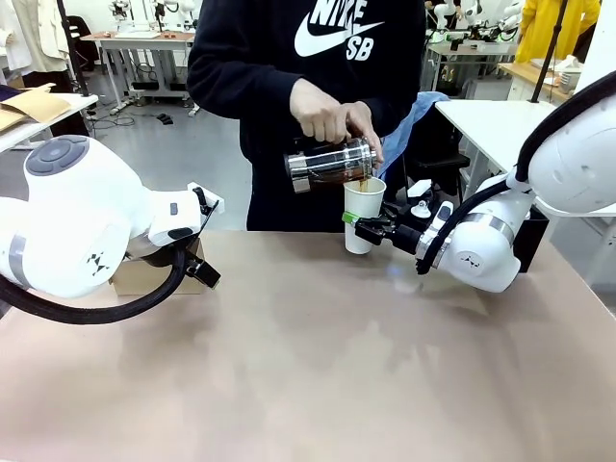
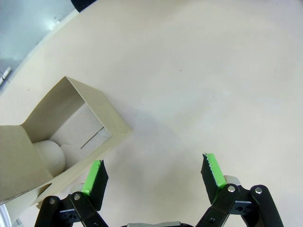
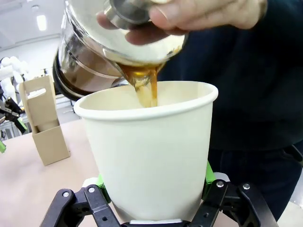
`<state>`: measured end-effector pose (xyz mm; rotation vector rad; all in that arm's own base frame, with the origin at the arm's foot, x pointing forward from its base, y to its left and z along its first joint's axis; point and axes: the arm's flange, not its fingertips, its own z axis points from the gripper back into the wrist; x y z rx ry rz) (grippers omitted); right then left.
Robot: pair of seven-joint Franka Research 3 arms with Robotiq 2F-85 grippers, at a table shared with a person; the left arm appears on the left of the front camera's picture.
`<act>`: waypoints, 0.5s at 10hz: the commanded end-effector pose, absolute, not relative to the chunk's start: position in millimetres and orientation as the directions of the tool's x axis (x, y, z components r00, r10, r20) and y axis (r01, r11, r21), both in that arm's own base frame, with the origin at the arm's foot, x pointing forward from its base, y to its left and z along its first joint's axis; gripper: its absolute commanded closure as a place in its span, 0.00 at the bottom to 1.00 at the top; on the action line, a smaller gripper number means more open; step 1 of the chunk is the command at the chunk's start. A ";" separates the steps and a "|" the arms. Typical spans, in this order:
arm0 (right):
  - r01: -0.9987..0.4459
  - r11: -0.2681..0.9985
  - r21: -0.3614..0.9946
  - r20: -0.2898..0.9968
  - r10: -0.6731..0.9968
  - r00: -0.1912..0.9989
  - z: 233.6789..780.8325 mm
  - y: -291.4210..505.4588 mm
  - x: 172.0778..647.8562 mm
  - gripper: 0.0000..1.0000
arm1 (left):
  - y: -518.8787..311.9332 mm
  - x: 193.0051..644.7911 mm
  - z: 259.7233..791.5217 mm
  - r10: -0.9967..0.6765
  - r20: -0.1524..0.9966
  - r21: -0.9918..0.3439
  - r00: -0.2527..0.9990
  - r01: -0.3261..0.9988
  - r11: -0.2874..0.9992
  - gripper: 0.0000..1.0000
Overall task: Pour a drink into a cup and package it in a carrier.
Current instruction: When a person places the Paper Cup Lid on the 600 ml Paper Cup , lift the 600 ml Paper Cup.
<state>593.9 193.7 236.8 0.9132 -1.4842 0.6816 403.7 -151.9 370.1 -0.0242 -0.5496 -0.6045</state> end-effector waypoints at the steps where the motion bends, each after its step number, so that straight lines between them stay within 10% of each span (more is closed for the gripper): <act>1: -0.853 0.515 0.085 0.988 -0.155 0.005 239.3 195.4 593.9 0.20 | -151.8 403.5 370.2 -0.532 0.498 0.134 0.684 0.546 0.827 0.00; 5: -0.853 0.515 0.085 0.988 -0.155 0.005 239.3 195.4 593.9 0.20 | -151.8 403.5 370.2 -0.532 0.498 0.134 0.684 0.546 0.827 0.00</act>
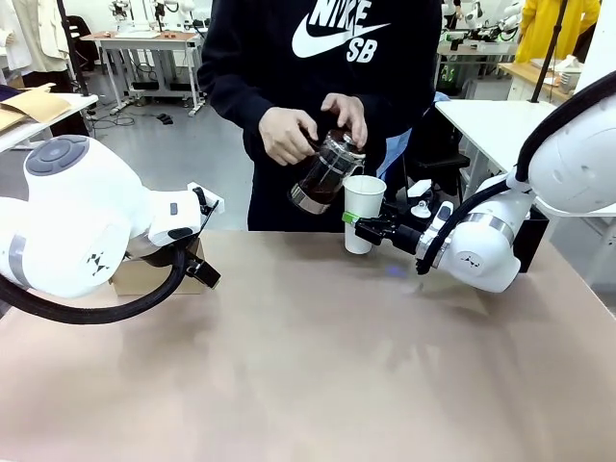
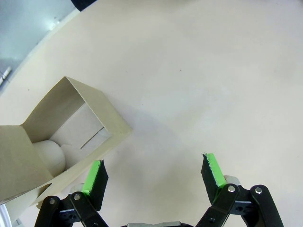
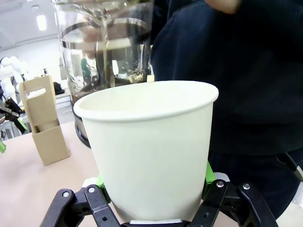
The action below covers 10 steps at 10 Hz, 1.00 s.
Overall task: Pour a drink into a cup and package it in a carrier.
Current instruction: When a person places the Paper Cup Lid on the 600 ml Paper Cup , lift the 600 ml Paper Cup.
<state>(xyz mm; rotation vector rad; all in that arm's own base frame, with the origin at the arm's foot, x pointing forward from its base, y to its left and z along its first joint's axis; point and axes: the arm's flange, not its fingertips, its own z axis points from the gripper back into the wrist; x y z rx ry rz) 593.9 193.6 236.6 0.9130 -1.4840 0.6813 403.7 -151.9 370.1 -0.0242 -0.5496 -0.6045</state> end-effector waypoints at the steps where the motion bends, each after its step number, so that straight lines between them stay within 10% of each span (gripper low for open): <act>1: -0.853 0.515 0.085 0.988 -0.155 0.005 239.3 195.4 593.9 0.20 | -151.8 403.5 370.2 -0.532 0.498 0.134 0.684 0.546 0.827 0.00; 10: -0.853 0.515 0.085 0.988 -0.155 0.005 239.3 195.4 593.9 0.20 | -151.8 403.5 370.2 -0.532 0.498 0.134 0.684 0.546 0.827 0.00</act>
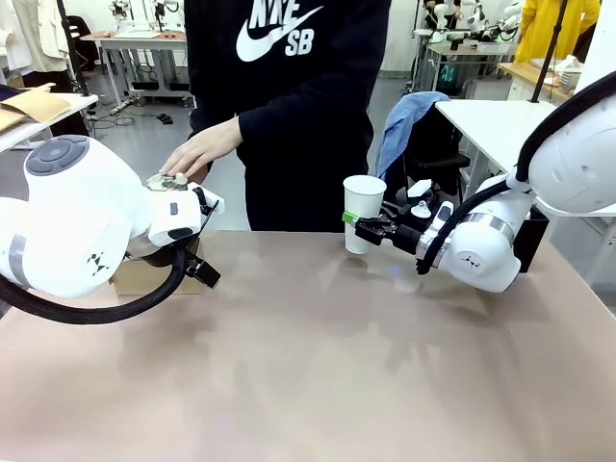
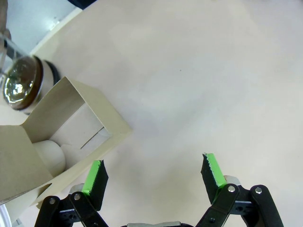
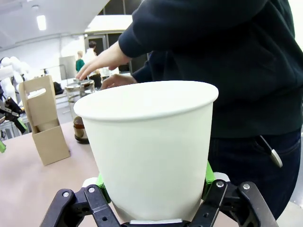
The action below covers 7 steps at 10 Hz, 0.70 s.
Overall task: Pour a drink into a cup and package it in a carrier.
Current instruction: When a person places the Paper Cup Lid on the 600 ml Paper Cup , lift the 600 ml Paper Cup.
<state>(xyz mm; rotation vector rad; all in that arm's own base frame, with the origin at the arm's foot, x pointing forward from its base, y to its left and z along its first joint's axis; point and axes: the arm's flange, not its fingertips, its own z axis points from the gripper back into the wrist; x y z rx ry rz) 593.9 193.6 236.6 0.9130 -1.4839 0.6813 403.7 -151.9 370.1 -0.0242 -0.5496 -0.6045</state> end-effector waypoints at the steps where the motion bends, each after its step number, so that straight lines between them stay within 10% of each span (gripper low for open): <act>1: -0.853 0.515 0.085 0.988 -0.155 0.005 239.3 195.4 593.9 0.20 | -151.8 403.5 370.2 -0.532 0.498 0.134 0.684 0.546 0.827 0.00; 7: -0.853 0.515 0.085 0.988 -0.155 0.005 239.3 195.4 593.9 0.20 | -151.8 403.5 370.2 -0.532 0.498 0.134 0.684 0.546 0.827 0.00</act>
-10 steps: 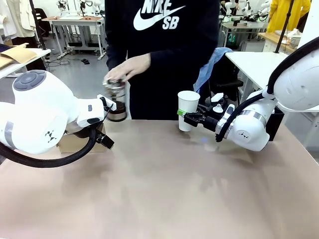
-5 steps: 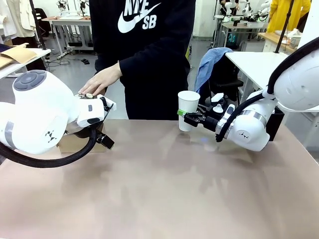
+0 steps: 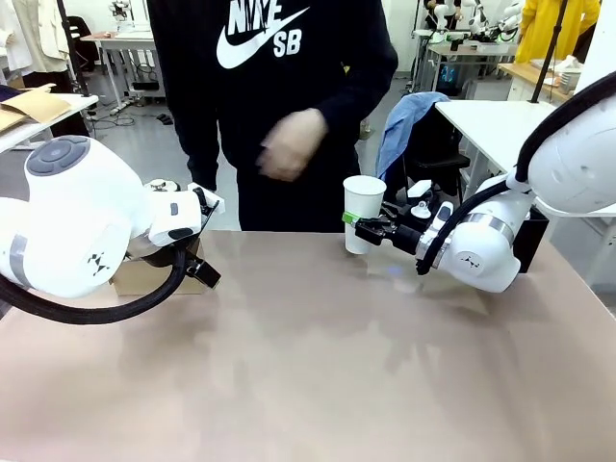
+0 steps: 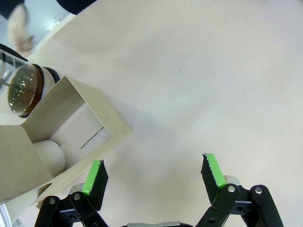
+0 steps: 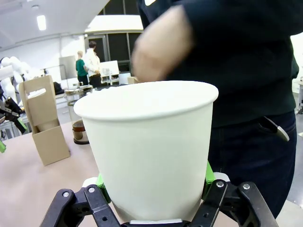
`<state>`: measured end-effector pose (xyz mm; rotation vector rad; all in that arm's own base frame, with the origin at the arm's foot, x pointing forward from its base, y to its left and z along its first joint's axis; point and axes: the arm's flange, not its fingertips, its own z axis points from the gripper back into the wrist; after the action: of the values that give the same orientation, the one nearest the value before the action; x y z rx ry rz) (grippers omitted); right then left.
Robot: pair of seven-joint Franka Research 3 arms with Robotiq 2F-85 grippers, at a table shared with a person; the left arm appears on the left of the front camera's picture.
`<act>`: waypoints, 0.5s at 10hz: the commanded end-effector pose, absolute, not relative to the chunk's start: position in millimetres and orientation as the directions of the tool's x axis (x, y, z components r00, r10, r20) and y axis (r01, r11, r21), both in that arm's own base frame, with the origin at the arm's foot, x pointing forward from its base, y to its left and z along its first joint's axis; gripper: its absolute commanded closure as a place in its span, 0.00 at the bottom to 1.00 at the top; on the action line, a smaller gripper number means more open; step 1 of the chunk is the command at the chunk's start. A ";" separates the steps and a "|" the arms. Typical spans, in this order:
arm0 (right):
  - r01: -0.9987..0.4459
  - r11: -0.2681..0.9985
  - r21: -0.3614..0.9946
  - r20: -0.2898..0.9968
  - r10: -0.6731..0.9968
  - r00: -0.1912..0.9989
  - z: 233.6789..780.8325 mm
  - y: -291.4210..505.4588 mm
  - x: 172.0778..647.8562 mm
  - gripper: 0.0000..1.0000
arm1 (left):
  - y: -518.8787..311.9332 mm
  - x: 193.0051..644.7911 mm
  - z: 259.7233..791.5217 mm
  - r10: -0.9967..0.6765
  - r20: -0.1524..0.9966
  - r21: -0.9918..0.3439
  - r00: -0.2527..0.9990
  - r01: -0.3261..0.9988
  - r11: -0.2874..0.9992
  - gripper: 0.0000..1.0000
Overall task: Pour a drink into a cup and package it in a carrier.
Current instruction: When a person places the Paper Cup Lid on the 600 ml Paper Cup , lift the 600 ml Paper Cup.
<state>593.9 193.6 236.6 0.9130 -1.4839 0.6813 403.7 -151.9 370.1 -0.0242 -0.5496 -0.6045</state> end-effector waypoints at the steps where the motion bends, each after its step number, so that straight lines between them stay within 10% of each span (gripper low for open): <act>1: -0.853 0.515 0.085 0.988 -0.155 0.005 239.3 195.4 593.9 0.20 | -151.8 403.5 370.2 -0.532 0.498 0.134 0.684 0.546 0.827 0.00; 5: -0.853 0.515 0.085 0.988 -0.155 0.005 239.3 195.4 593.9 0.20 | -151.8 403.5 370.2 -0.532 0.498 0.134 0.684 0.546 0.827 0.00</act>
<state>593.9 193.6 236.6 0.9130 -1.4839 0.6813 403.7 -151.9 370.1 -0.0242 -0.5496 -0.6045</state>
